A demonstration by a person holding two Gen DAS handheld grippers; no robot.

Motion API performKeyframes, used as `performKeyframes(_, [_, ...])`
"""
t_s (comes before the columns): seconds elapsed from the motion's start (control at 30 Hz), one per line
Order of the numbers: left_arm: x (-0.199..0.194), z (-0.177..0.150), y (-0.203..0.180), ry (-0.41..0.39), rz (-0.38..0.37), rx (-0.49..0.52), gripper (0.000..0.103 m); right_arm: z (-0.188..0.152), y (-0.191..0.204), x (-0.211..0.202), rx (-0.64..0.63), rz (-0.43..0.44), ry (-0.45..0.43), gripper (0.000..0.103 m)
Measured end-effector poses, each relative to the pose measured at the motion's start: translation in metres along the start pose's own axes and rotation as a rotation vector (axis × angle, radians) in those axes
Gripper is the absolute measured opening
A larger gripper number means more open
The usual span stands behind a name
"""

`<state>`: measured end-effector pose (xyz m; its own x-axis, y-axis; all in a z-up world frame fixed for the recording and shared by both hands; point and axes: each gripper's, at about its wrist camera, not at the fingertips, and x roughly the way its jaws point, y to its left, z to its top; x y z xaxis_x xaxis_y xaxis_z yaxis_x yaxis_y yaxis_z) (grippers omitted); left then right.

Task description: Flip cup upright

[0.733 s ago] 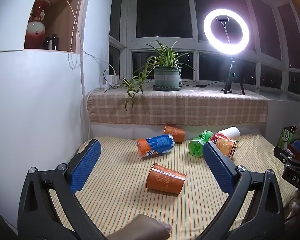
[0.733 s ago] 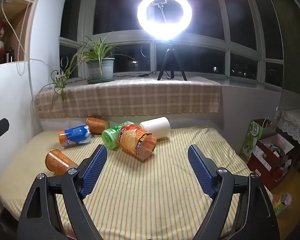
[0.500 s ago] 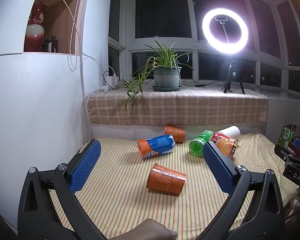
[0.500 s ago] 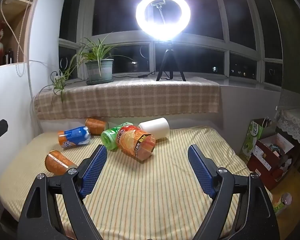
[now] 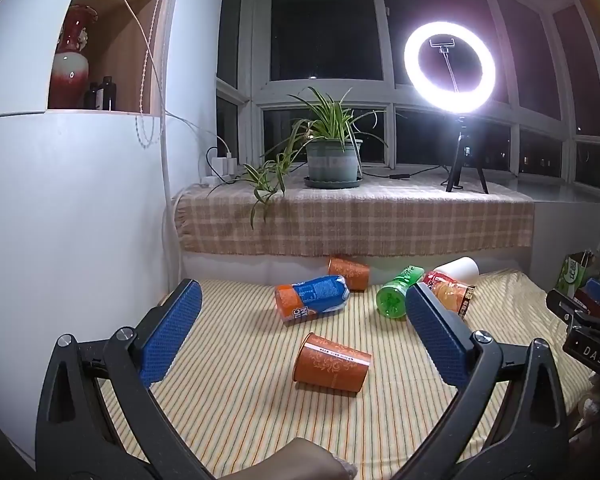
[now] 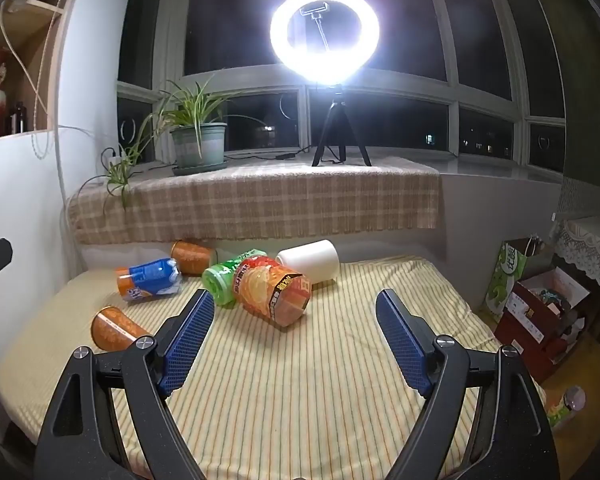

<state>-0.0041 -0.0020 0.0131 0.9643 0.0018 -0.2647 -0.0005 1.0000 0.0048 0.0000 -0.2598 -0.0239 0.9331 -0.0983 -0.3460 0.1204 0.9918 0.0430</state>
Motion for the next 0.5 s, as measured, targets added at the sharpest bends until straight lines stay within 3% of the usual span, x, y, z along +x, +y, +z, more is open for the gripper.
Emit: performKeyframes(0.5, [-0.0021, 0.0036, 0.0024, -0.001, -0.002, -0.006, 0.103, 0.0003, 0.0004, -0.0012, 0.003, 0.003, -0.003, 0.083])
